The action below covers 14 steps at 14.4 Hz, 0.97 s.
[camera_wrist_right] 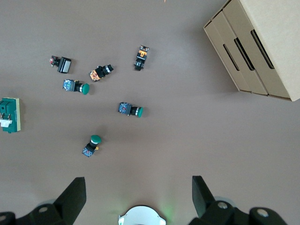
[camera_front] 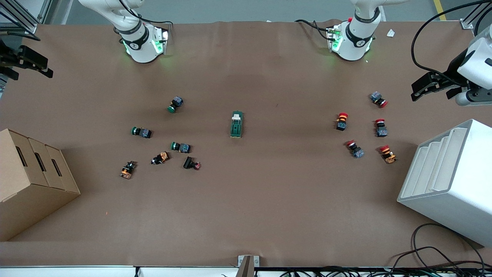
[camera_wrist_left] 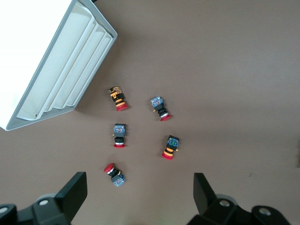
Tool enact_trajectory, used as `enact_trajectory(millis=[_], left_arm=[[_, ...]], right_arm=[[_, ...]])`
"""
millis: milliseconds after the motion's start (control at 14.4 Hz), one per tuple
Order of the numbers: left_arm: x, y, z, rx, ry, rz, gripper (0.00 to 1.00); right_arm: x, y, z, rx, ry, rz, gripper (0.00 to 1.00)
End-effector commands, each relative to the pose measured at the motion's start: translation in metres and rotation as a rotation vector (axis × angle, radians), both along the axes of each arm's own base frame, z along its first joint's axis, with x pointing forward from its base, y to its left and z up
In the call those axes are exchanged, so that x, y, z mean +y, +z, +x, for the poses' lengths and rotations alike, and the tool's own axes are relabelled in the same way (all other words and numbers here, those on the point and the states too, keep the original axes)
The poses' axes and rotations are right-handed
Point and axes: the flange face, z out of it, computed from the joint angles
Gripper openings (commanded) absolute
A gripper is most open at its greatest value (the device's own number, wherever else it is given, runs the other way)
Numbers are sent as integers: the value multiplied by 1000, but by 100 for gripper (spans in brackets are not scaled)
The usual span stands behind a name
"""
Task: Close load switch with both arms
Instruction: 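Move the left gripper over the green load switch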
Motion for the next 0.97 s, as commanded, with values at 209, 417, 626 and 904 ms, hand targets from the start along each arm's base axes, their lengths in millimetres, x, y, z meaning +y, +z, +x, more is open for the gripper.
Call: enact_trajectory(millis=[209,417,626,904], left_arm=[[-12,6,0,2,-21,12,100],[-43,-11,14,17,-75,7,100],[-110,-31,23,-20,-104,-9,100],[-222,-77,9,-23,-60,1,100]], right_arm=[[5,2,-10,-6,1,8,100],[4,1,-10,-4,1,7,100],[5,1,-9,-4,2,7,100],[5,2,-9,-6,2,7,100]])
